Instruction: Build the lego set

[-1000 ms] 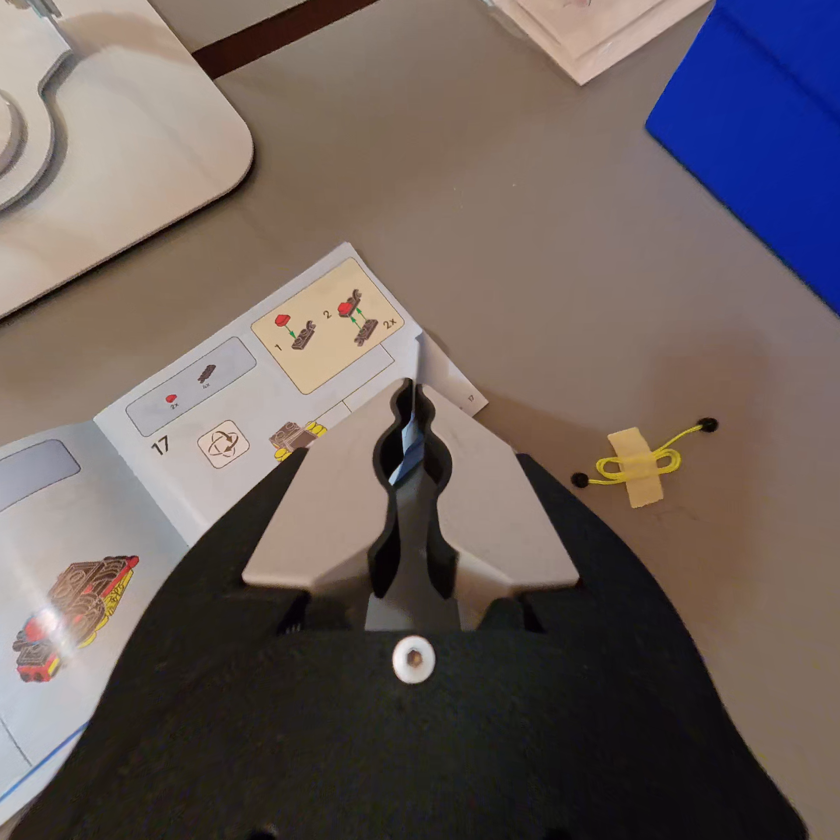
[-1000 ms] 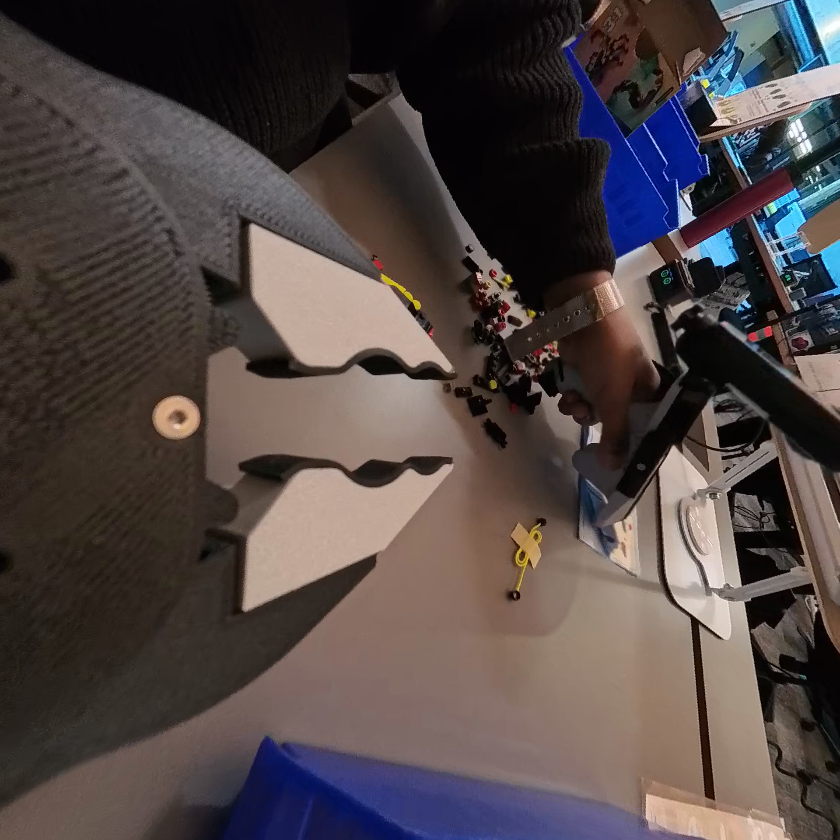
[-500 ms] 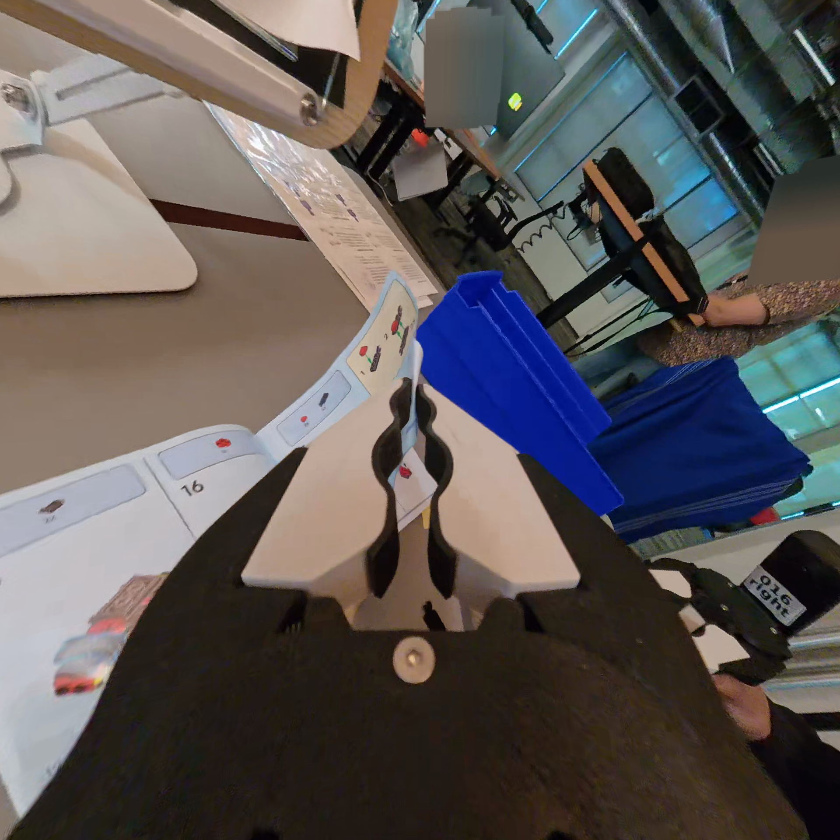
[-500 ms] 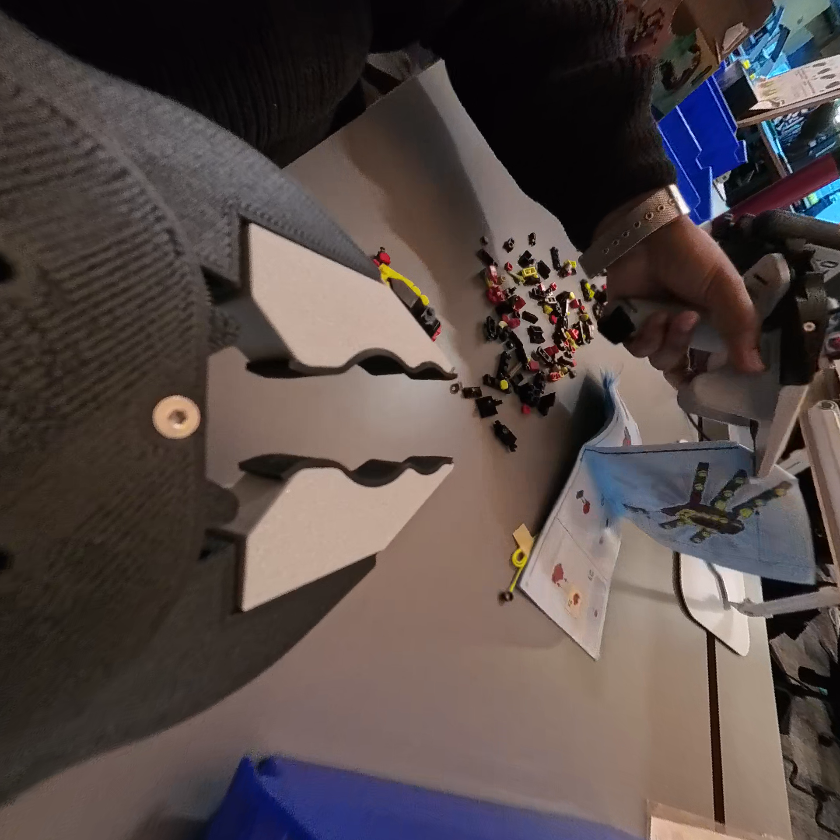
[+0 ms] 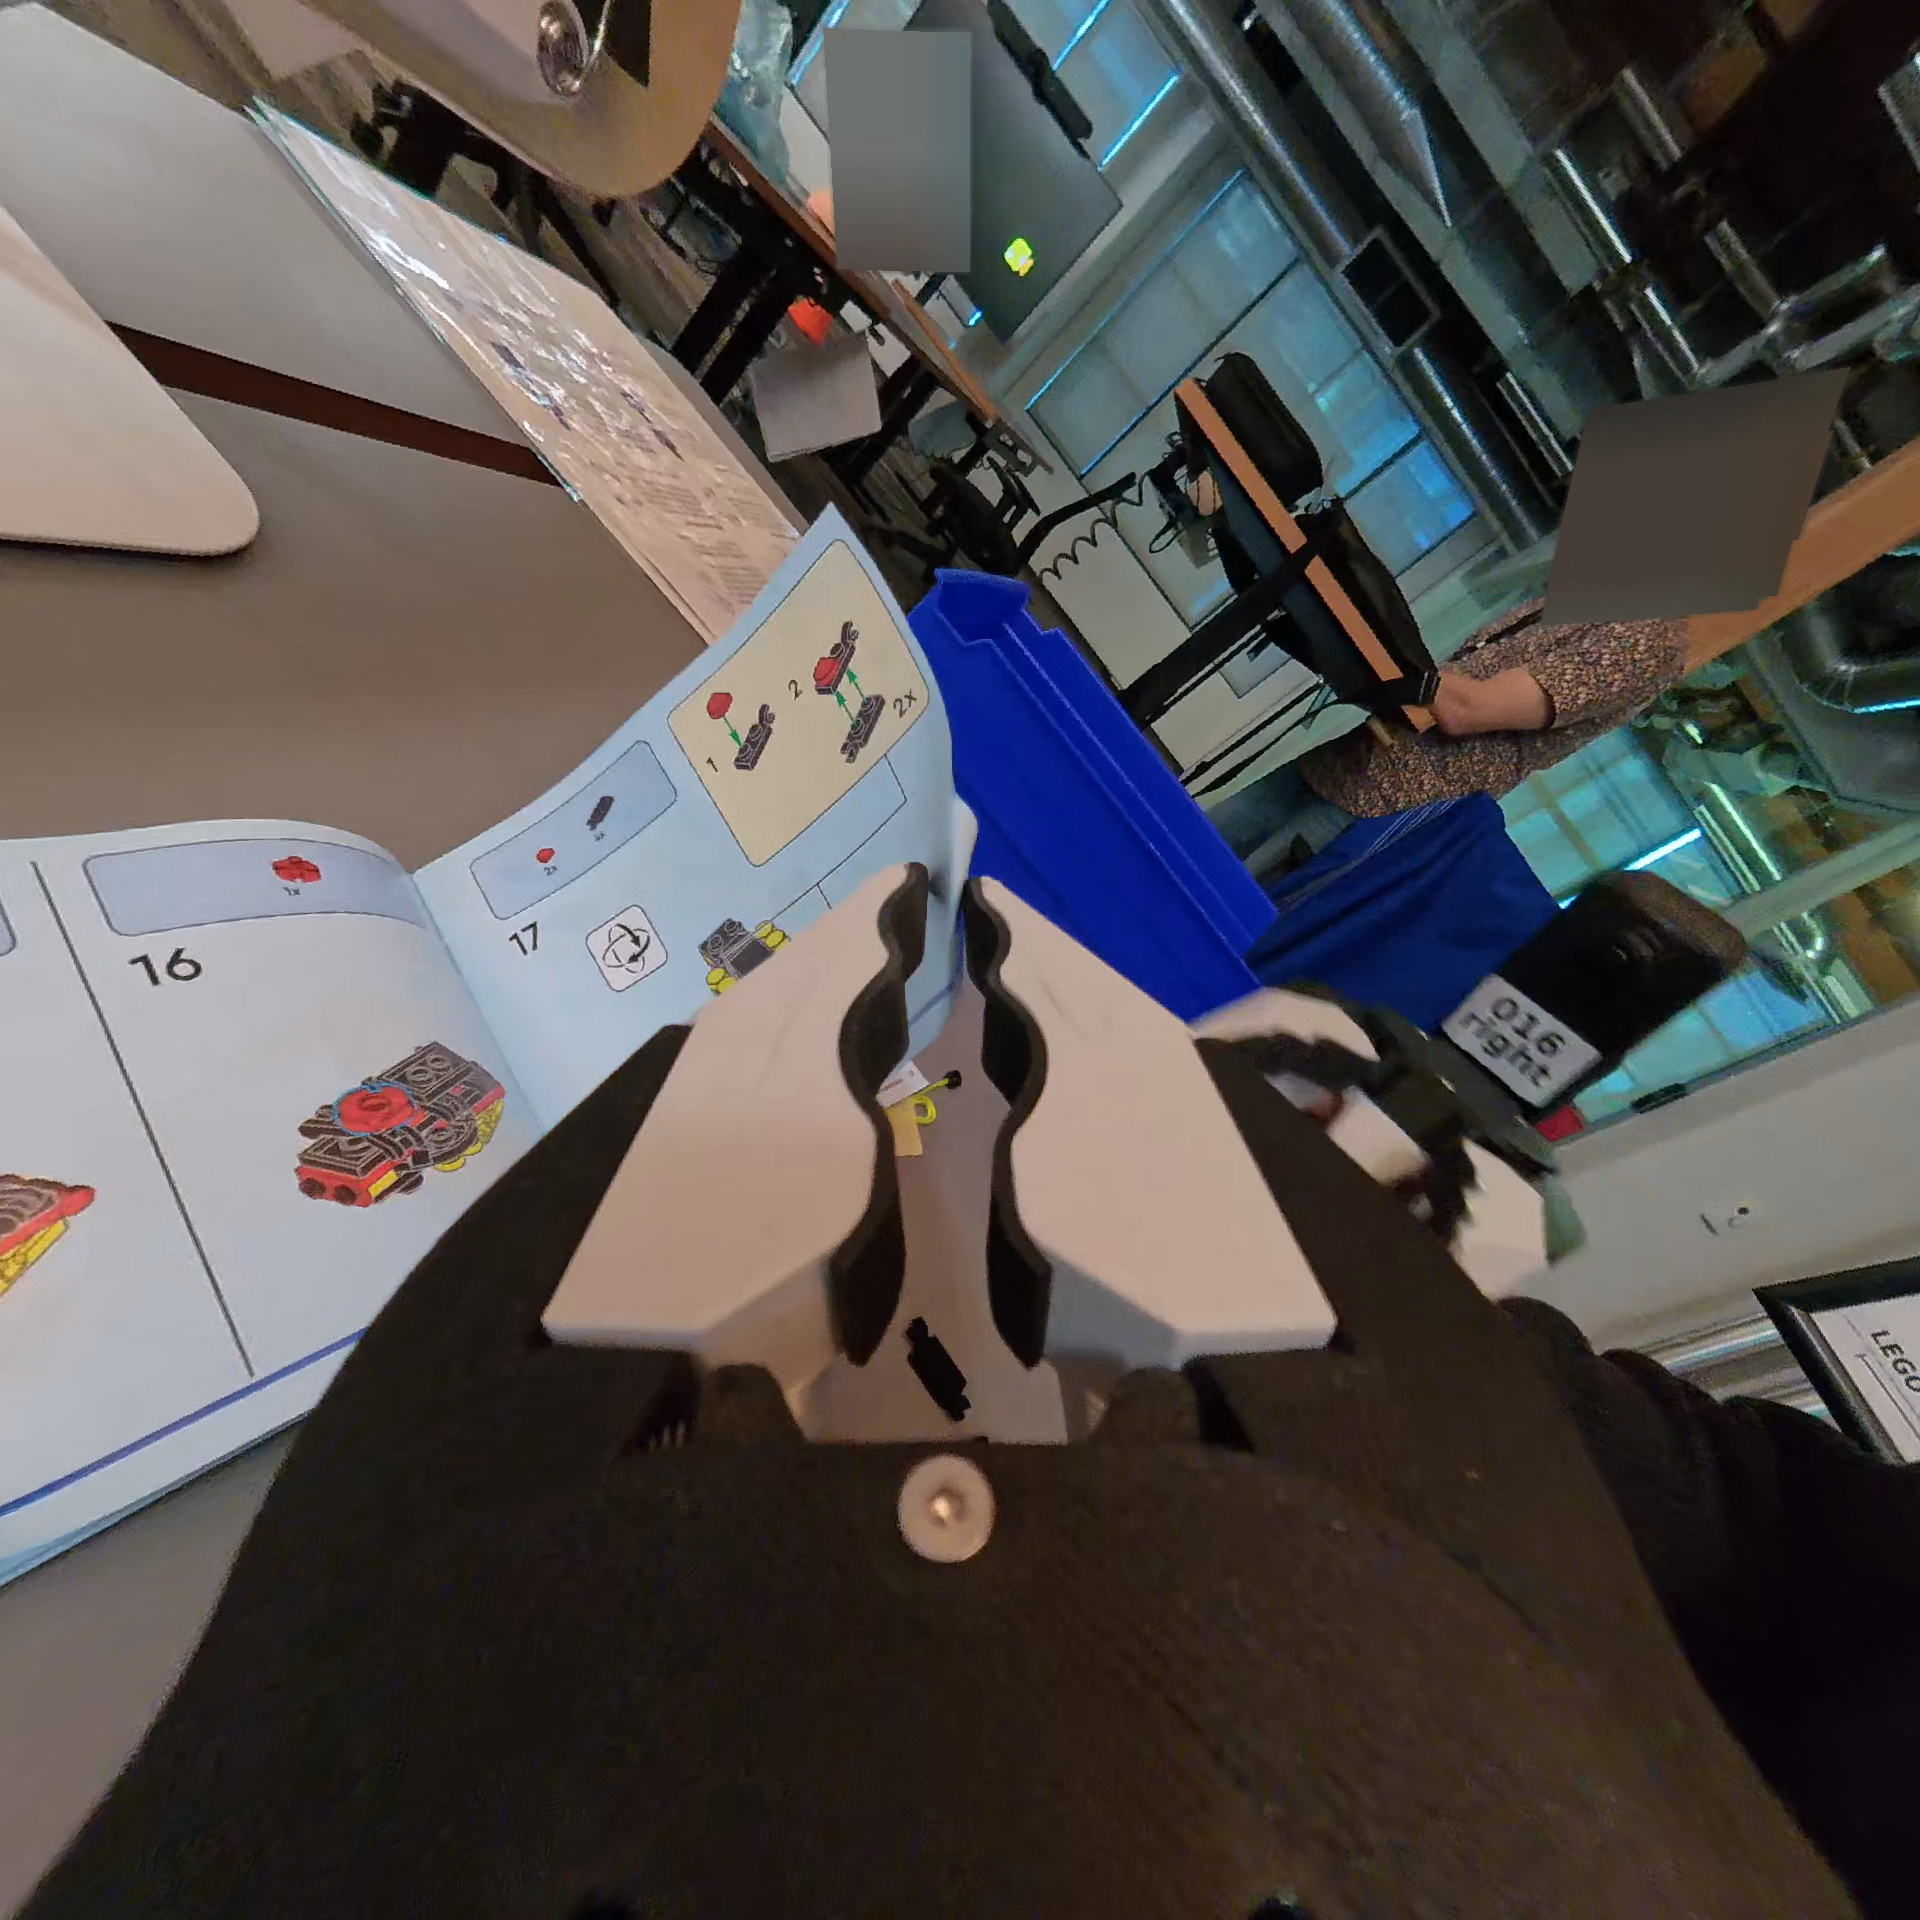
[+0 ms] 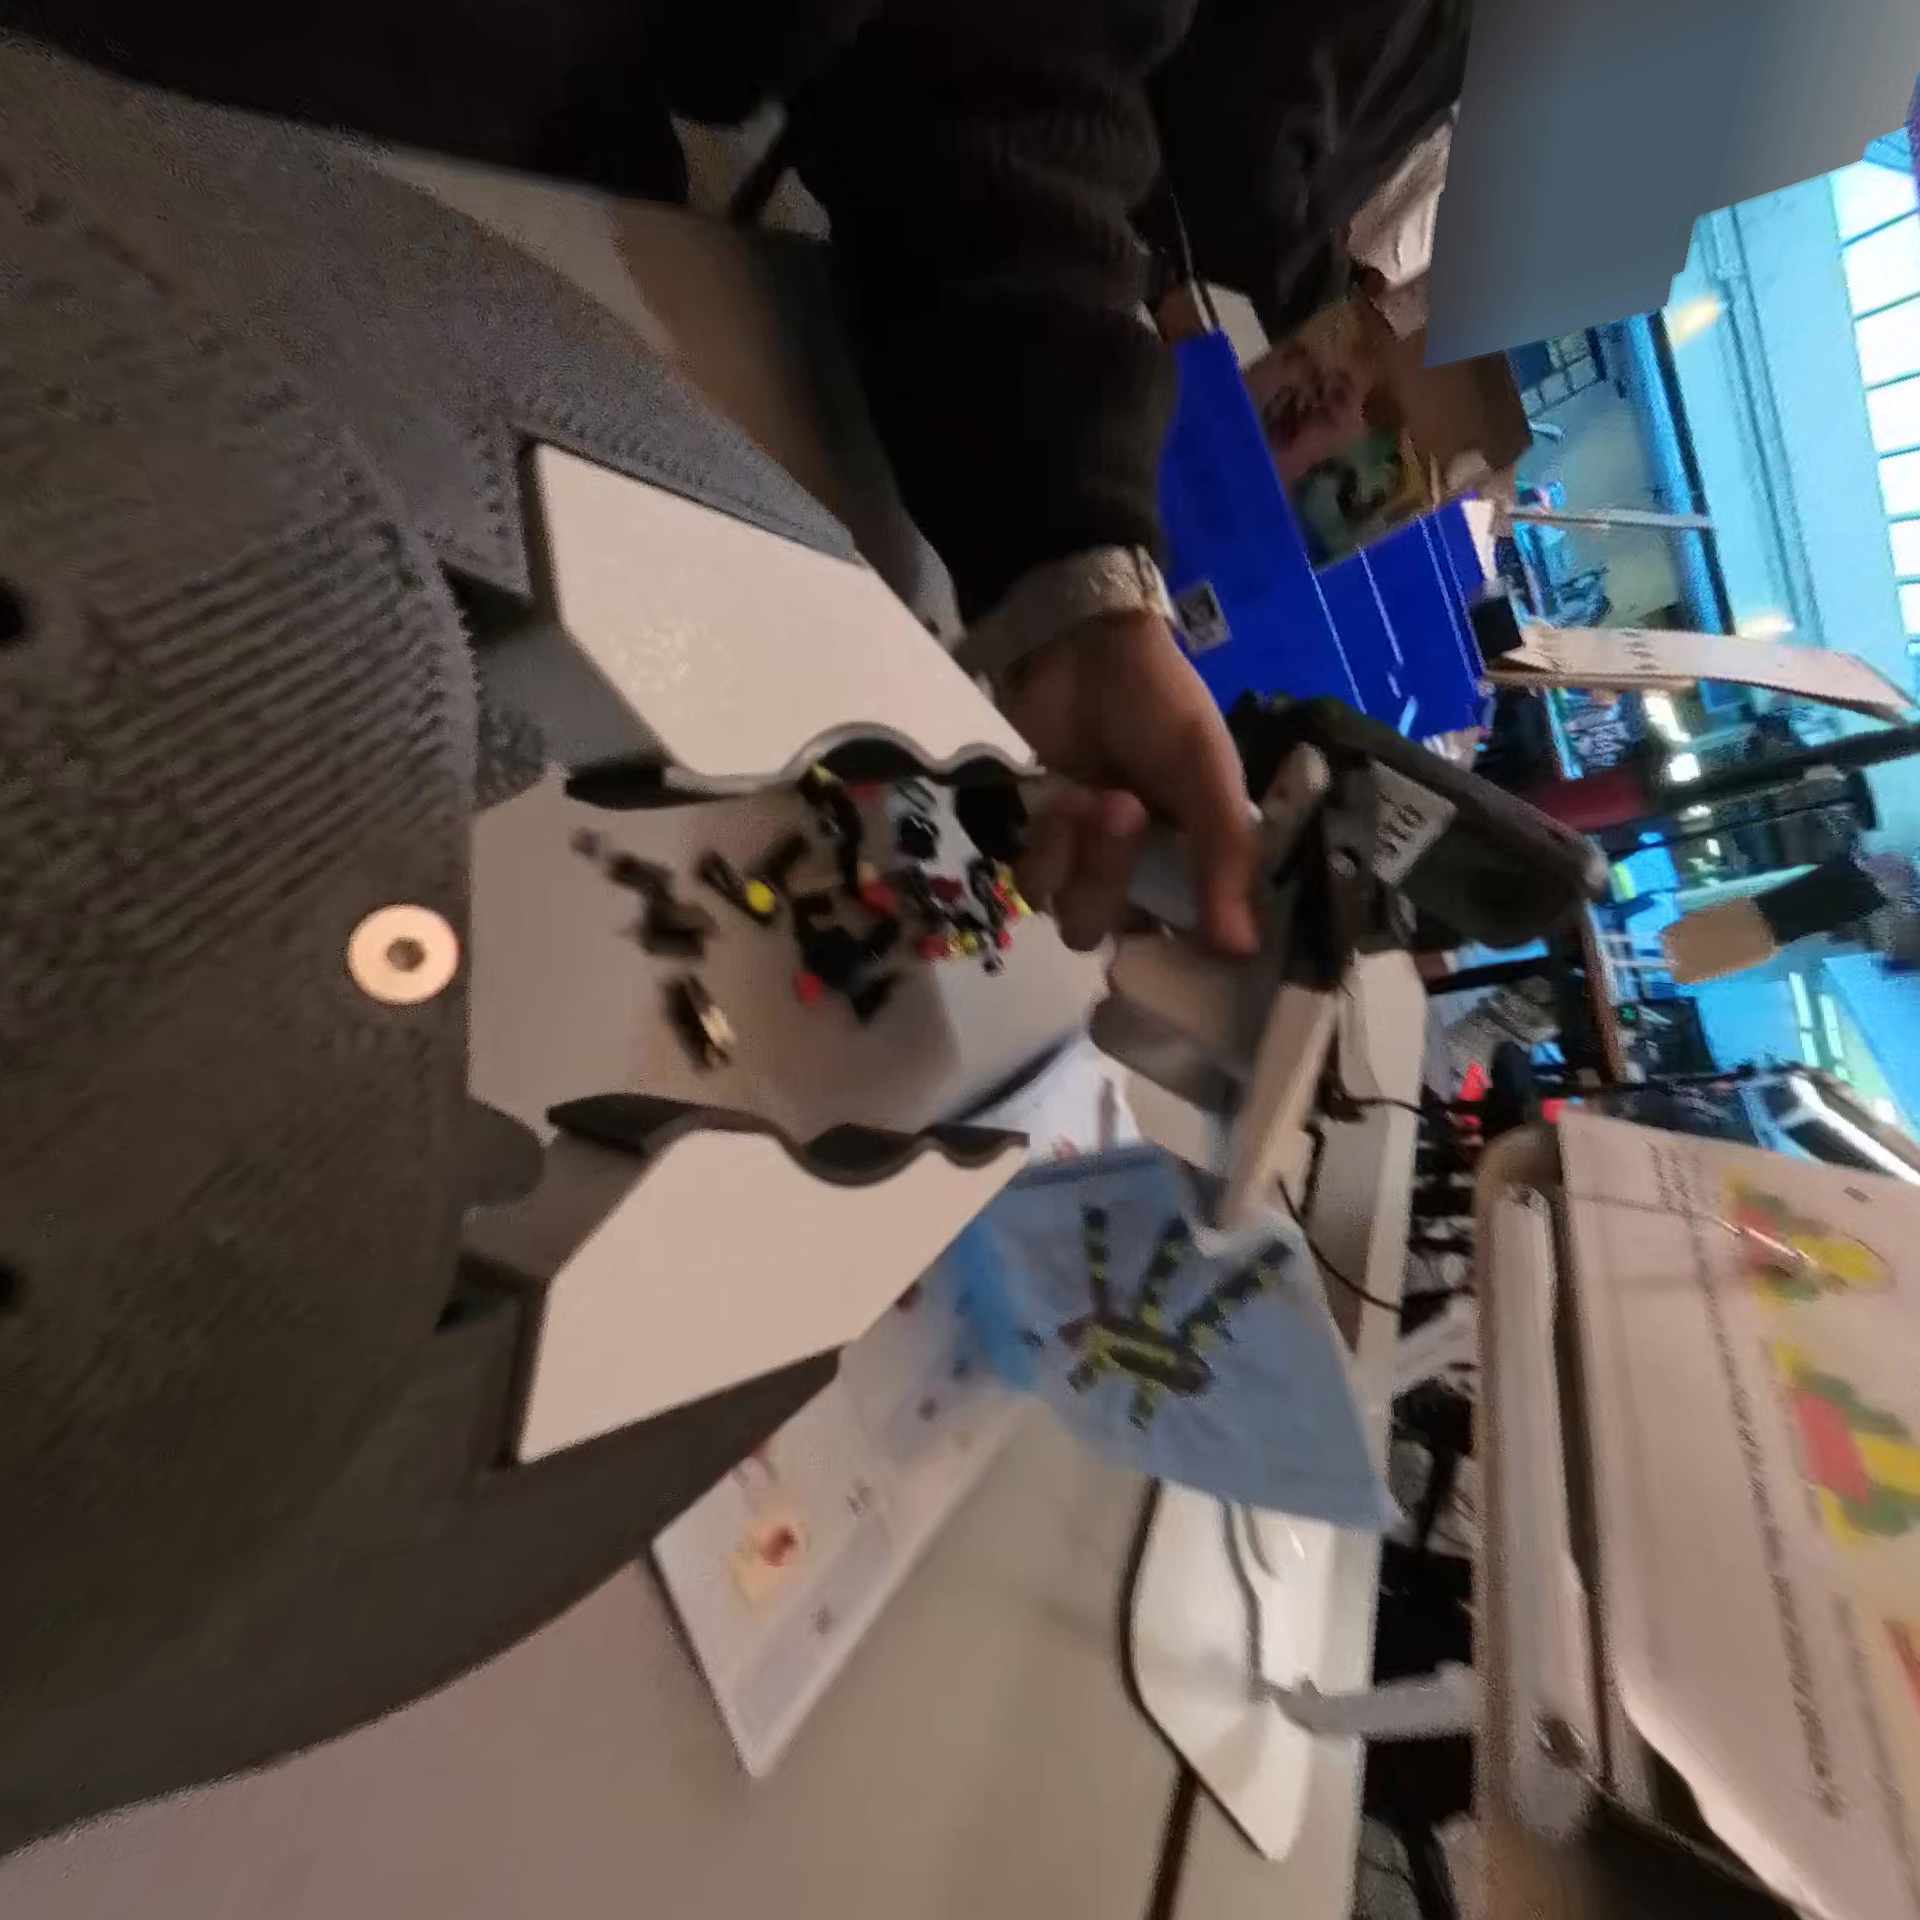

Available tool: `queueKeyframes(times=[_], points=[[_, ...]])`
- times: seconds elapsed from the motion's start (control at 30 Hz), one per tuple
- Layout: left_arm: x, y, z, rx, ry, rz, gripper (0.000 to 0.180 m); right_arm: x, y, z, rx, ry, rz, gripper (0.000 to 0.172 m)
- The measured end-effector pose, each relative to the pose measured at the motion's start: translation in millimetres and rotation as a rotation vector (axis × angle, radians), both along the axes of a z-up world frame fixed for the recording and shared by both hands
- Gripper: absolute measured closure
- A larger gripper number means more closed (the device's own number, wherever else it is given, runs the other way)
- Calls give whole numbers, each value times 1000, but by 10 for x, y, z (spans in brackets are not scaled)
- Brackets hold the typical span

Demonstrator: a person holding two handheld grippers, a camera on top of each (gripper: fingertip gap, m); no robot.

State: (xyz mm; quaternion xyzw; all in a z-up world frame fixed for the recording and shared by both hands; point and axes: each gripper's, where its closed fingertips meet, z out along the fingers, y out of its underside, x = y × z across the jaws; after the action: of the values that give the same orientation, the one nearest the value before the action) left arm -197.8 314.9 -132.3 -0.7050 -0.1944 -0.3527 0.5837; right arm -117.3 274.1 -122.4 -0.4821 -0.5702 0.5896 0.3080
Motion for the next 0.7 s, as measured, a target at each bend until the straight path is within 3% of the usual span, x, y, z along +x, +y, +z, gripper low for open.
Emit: queueKeyframes(times=[0.1,0.17,0.27,0.43,0.5,0.53,0.6,0.7], points=[[37,13,-49,-8,13,-19,174,-341,288,-36,9,29,-33,106],[20,2,-76,1,27,-7,172,-502,406,-110,-6,32,-10,115],[42,18,-105,6,-19,-42,170,-586,313,-144,-110,36,143,130],[69,16,-178,-16,-3,-89,180,-664,361,-118,-176,42,191,144],[10,-34,-149,8,42,-42,180,-677,391,-104,-206,48,209,168],[-8,-65,-126,18,50,-32,180,-679,408,-94,-218,51,211,172],[-63,-140,-94,29,41,1,180,-699,522,-81,-210,62,121,172],[-201,-272,-139,24,51,76,180,-637,854,-33,-138,113,-220,163]])
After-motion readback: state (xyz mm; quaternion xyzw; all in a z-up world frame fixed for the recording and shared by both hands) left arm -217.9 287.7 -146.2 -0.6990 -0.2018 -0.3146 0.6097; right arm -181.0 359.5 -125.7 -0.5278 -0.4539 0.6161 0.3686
